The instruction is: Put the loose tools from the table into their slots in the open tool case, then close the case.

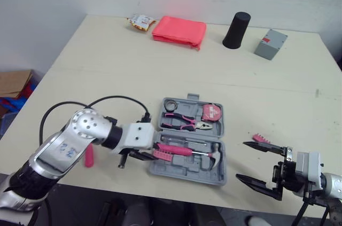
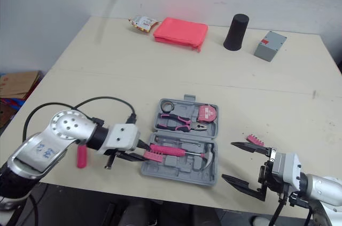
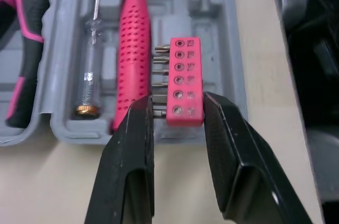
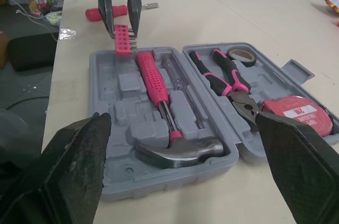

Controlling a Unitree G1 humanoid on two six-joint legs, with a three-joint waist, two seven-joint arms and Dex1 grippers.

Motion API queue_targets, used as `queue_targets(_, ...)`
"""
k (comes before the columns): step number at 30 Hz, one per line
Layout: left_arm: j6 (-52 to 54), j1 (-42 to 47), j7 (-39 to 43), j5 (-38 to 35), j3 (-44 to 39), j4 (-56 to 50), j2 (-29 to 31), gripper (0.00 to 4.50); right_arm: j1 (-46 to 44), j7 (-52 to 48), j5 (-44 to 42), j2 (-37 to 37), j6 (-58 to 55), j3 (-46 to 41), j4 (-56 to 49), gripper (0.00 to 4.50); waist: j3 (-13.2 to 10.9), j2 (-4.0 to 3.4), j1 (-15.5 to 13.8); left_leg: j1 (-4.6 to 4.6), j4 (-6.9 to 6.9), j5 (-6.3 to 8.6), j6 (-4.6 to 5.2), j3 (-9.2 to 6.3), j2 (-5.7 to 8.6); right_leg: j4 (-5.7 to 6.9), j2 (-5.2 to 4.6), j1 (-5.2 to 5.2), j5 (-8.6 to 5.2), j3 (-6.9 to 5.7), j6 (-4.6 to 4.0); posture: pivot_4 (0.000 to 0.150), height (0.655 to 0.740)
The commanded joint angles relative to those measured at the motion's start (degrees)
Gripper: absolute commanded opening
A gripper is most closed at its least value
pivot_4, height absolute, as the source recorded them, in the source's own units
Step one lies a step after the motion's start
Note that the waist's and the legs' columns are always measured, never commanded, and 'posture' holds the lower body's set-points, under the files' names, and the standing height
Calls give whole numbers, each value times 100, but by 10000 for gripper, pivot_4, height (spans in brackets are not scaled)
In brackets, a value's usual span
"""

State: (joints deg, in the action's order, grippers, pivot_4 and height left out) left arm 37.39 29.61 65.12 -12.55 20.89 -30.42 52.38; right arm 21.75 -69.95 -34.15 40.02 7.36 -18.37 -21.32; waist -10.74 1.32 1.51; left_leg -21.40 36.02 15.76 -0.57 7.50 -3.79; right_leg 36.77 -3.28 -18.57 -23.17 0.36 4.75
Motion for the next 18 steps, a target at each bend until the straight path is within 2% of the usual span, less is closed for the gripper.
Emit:
queue_targets(1,336,155,69,168,305,-299,67,6587,60,47,-84,-9,15,-94,-245,45000,0,0,15,1,0,0,0,2,0,1,0,0,0,2,0,1500,7400)
queue_targets(8,410,177,103,398,464,-256,242,6587,164,170,-68,-6,4,-144,-337,45000,0,0,-1,0,-1,-4,-7,-1,-4,1,5,-2,-1,3,-2,1500,7400)
queue_targets(18,563,275,-86,769,793,-104,-155,6587,51,380,-80,52,-163,-96,-515,45000,0,0,-1,-1,3,-4,-3,-2,-2,3,2,-1,-1,2,-2,1500,7400)
